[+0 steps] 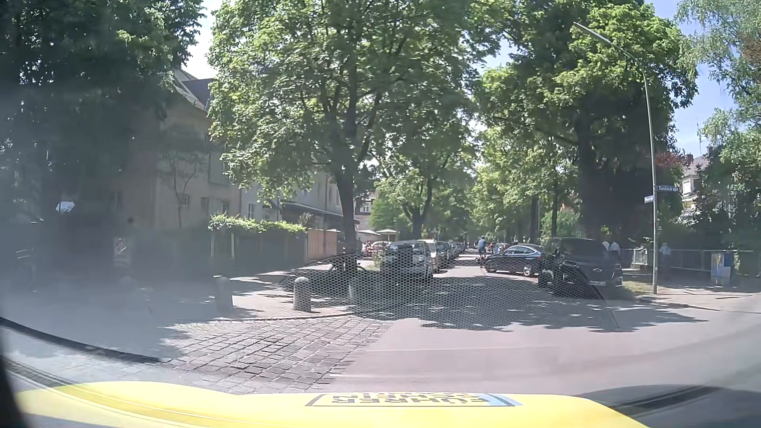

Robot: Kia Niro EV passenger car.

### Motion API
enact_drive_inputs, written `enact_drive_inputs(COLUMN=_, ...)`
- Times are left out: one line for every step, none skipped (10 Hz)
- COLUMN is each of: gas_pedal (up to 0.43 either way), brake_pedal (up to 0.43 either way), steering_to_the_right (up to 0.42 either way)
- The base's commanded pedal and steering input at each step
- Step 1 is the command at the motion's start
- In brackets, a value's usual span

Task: Follow the waypoints while adhering to traffic rules and regulations

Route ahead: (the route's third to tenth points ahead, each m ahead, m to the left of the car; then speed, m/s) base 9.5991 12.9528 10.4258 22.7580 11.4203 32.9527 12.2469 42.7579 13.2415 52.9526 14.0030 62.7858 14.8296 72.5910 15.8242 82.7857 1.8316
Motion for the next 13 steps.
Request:
enact_drive_inputs(gas_pedal=0.000, brake_pedal=0.000, steering_to_the_right=-0.365)
enact_drive_inputs(gas_pedal=0.000, brake_pedal=0.000, steering_to_the_right=-0.395)
enact_drive_inputs(gas_pedal=0.000, brake_pedal=0.000, steering_to_the_right=-0.424)
enact_drive_inputs(gas_pedal=0.000, brake_pedal=0.000, steering_to_the_right=-0.468)
enact_drive_inputs(gas_pedal=0.000, brake_pedal=0.000, steering_to_the_right=-0.518)
enact_drive_inputs(gas_pedal=0.000, brake_pedal=0.000, steering_to_the_right=-0.552)
enact_drive_inputs(gas_pedal=0.028, brake_pedal=0.000, steering_to_the_right=-0.587)
enact_drive_inputs(gas_pedal=0.079, brake_pedal=0.000, steering_to_the_right=-0.619)
enact_drive_inputs(gas_pedal=0.079, brake_pedal=0.000, steering_to_the_right=-0.659)
enact_drive_inputs(gas_pedal=0.087, brake_pedal=0.000, steering_to_the_right=-0.709)
enact_drive_inputs(gas_pedal=0.087, brake_pedal=0.000, steering_to_the_right=-0.756)
enact_drive_inputs(gas_pedal=0.087, brake_pedal=0.000, steering_to_the_right=-0.779)
enact_drive_inputs(gas_pedal=0.087, brake_pedal=0.000, steering_to_the_right=-0.791)
